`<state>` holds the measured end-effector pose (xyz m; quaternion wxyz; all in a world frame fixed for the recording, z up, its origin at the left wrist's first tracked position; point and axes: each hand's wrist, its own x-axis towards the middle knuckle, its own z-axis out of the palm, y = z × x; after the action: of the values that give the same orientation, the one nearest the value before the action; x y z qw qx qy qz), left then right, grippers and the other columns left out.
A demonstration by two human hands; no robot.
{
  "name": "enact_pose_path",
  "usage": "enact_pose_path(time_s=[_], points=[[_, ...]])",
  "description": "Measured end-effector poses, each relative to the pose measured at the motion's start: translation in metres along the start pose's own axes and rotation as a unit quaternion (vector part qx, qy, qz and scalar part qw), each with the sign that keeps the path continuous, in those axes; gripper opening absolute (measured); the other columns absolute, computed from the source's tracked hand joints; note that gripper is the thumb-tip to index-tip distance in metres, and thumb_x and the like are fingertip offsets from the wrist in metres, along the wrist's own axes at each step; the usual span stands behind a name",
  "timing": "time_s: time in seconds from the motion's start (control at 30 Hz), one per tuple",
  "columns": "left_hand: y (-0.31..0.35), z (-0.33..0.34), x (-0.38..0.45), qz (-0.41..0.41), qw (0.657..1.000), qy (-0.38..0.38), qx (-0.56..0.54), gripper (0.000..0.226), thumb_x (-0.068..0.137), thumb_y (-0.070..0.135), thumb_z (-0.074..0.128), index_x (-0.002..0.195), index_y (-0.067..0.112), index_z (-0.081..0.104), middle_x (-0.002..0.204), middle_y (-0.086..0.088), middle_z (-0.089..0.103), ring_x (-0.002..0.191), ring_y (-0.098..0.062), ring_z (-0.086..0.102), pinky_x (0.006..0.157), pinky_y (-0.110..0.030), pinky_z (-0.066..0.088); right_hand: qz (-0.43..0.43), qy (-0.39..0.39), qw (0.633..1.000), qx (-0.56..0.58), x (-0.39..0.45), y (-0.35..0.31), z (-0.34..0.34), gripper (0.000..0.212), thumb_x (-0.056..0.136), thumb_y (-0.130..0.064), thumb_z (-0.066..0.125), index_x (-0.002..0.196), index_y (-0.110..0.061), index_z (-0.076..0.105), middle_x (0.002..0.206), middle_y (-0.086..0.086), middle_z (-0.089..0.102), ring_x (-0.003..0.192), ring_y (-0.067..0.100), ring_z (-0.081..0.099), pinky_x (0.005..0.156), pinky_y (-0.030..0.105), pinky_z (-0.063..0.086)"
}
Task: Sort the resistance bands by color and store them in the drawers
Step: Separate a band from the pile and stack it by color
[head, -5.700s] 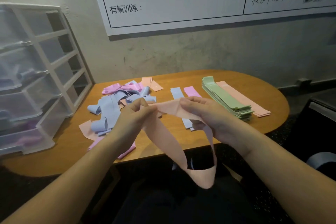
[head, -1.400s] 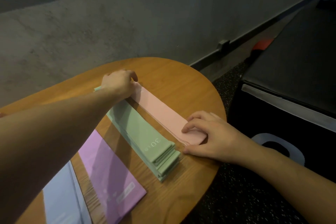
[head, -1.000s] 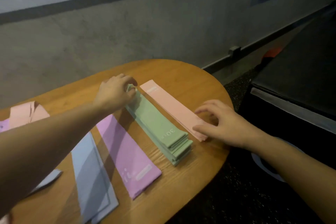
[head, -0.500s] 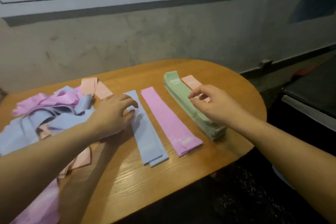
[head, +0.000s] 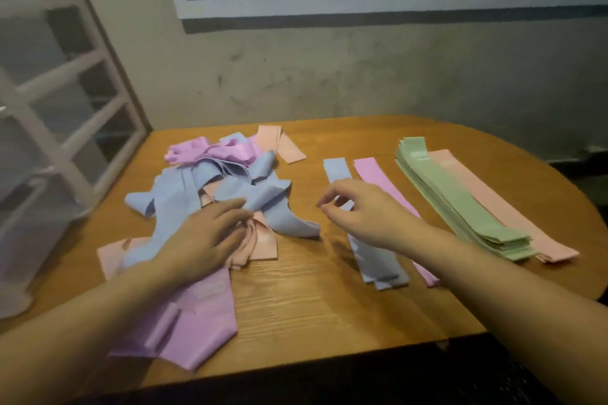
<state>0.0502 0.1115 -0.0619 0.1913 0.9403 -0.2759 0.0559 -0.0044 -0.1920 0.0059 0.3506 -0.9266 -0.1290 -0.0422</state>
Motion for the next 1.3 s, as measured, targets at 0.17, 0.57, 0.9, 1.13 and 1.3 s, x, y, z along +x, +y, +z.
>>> enact_pose_path(time_s=[0.17, 0.57, 0.9, 1.13, 1.3], points=[[0.0, 0.007, -0.005, -0.002, 0.999, 0.041, -0.029, 0.044, 0.095, 0.05, 0.043, 0.13, 0.031, 0.063, 0.146, 0.01, 0.052, 0.13, -0.01, 0.051, 0.108, -0.029, 0.04, -0.017, -0.02, 0.999, 0.024, 0.019, -0.013, 0.038, 0.011, 0.093, -0.019, 0.062, 0.098, -0.028, 0.066, 0.099, -0.016, 0.06, 0.093, 0.007, 0.058, 0.07, 0.01, 0.038], [0.003, 0.002, -0.011, 0.012, 0.991, 0.092, -0.098, 0.031, 0.08, 0.043, 0.068, 0.103, 0.025, 0.058, 0.098, 0.011, 0.057, 0.095, -0.011, 0.057, 0.083, -0.039, 0.05, -0.023, -0.005, 0.996, -0.092, 0.044, -0.019, 0.109, 0.035, 0.089, -0.033, 0.057, 0.124, -0.037, 0.059, 0.124, -0.013, 0.06, 0.119, 0.017, 0.046, 0.1, 0.04, 0.035], [0.001, 0.003, -0.011, -0.018, 0.989, 0.082, -0.118, 0.02, 0.083, 0.047, 0.066, 0.089, 0.028, 0.069, 0.094, 0.013, 0.057, 0.093, -0.01, 0.057, 0.083, -0.04, 0.049, -0.149, 0.148, 0.961, -0.181, 0.026, -0.008, 0.126, 0.035, 0.078, -0.03, 0.064, 0.112, -0.027, 0.068, 0.129, 0.001, 0.056, 0.128, 0.024, 0.045, 0.106, 0.041, 0.027], [-0.005, -0.011, -0.007, -0.081, 0.963, -0.023, -0.255, 0.024, 0.077, 0.045, 0.075, 0.084, 0.022, 0.074, 0.101, 0.004, 0.061, 0.097, -0.013, 0.062, 0.092, -0.027, 0.048, -0.167, 0.121, 0.964, -0.166, 0.025, -0.006, 0.126, 0.028, 0.08, -0.027, 0.06, 0.107, -0.024, 0.069, 0.124, 0.002, 0.06, 0.123, 0.023, 0.049, 0.105, 0.042, 0.032], [0.0, -0.016, -0.007, -0.126, 0.951, -0.044, -0.278, 0.017, 0.088, 0.014, 0.076, 0.077, 0.004, 0.068, 0.107, -0.002, 0.062, 0.095, -0.017, 0.063, 0.086, -0.025, 0.049, -0.158, 0.106, 0.969, -0.16, 0.025, -0.004, 0.128, 0.028, 0.083, -0.029, 0.06, 0.109, -0.024, 0.067, 0.124, 0.002, 0.06, 0.122, 0.02, 0.048, 0.103, 0.043, 0.039]])
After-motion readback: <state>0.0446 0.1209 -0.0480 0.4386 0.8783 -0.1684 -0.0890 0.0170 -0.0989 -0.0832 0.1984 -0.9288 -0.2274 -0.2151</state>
